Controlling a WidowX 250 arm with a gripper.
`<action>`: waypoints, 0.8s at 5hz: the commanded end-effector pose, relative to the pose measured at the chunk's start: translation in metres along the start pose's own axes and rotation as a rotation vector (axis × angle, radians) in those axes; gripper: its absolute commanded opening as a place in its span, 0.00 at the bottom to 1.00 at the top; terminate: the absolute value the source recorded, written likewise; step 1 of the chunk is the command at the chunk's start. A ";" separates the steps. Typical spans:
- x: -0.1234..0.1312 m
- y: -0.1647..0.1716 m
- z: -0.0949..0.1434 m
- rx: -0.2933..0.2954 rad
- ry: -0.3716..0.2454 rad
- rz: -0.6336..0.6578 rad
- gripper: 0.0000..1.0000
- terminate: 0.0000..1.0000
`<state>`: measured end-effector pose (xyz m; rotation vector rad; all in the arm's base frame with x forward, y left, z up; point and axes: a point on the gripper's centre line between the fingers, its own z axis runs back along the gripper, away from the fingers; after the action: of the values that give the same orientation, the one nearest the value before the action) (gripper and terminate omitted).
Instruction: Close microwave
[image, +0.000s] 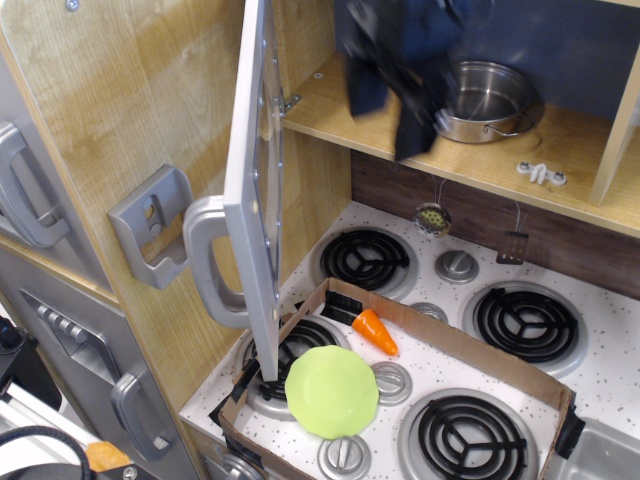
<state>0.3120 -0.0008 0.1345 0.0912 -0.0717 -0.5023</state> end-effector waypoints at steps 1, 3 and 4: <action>-0.025 0.025 0.074 0.083 -0.041 -0.040 1.00 0.00; -0.054 0.036 0.101 0.115 -0.039 -0.035 1.00 0.00; -0.071 0.043 0.092 0.096 -0.020 -0.016 1.00 0.00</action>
<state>0.2609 0.0665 0.2107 0.1579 -0.0628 -0.5175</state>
